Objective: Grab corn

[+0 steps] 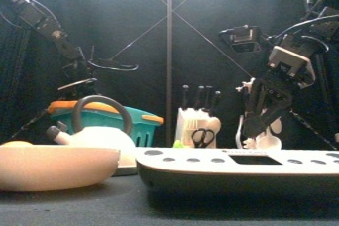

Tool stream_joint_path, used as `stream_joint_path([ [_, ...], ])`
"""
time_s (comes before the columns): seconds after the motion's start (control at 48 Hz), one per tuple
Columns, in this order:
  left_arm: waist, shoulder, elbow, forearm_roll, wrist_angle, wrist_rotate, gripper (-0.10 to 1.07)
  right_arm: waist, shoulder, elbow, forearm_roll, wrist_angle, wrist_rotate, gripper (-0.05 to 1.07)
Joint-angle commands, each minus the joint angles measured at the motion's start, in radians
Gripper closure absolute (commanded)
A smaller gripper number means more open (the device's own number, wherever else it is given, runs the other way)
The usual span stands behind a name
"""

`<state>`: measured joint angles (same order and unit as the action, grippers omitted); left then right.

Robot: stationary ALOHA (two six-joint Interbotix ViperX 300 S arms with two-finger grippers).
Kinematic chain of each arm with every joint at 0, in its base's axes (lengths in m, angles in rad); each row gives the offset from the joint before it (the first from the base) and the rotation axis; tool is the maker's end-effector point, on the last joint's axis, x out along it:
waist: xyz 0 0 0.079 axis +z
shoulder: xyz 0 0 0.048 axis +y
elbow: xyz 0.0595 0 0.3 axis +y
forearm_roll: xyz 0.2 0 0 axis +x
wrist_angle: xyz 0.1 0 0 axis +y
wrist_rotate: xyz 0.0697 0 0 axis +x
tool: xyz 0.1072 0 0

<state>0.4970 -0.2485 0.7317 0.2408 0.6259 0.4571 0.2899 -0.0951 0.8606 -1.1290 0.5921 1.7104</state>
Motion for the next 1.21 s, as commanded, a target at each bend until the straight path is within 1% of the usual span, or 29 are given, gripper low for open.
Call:
stream_joint_path([
  [0.0,-0.012,0.002,-0.064,-0.103,0.026,0.066,-0.05,-0.005,-0.005,-0.011,-0.003,-0.002,0.000,0.10],
  [0.062,-0.014,0.006,-0.084,-0.196,0.028,0.135,-0.05,-0.005,0.000,-0.011,-0.003,-0.003,0.000,0.10],
  [0.104,-0.012,0.014,-0.098,-0.278,0.031,0.199,-0.05,-0.005,0.002,-0.012,-0.003,-0.008,0.000,0.10],
  [0.208,0.003,0.049,-0.103,-0.446,0.049,0.342,-0.05,-0.006,0.009,-0.014,-0.003,-0.021,0.000,0.10],
  [0.292,0.025,0.094,-0.100,-0.538,0.071,0.428,-0.05,-0.005,0.011,-0.012,-0.003,-0.031,-0.002,0.10],
  [0.396,0.034,0.149,-0.115,-0.614,0.080,0.488,-0.05,-0.006,0.011,-0.011,-0.003,-0.031,0.000,0.10],
  [0.5,0.037,0.186,-0.135,-0.601,0.060,0.512,-0.05,-0.006,0.011,-0.011,-0.003,-0.032,0.000,0.10],
  [0.604,0.044,0.204,-0.147,-0.569,0.038,0.511,-0.05,-0.005,0.012,-0.012,-0.002,-0.032,0.000,0.10],
  [0.667,0.048,0.210,-0.146,-0.568,0.041,0.512,-0.05,-0.005,0.015,-0.011,-0.002,-0.032,0.000,0.10],
  [0.938,0.052,0.222,-0.140,-0.592,0.146,0.500,-0.05,-0.003,0.029,-0.012,-0.002,-0.032,0.000,0.10],
  [1.188,0.072,0.232,-0.133,-0.592,0.156,0.500,-0.05,-0.005,0.032,-0.014,-0.003,-0.032,0.000,0.10],
])
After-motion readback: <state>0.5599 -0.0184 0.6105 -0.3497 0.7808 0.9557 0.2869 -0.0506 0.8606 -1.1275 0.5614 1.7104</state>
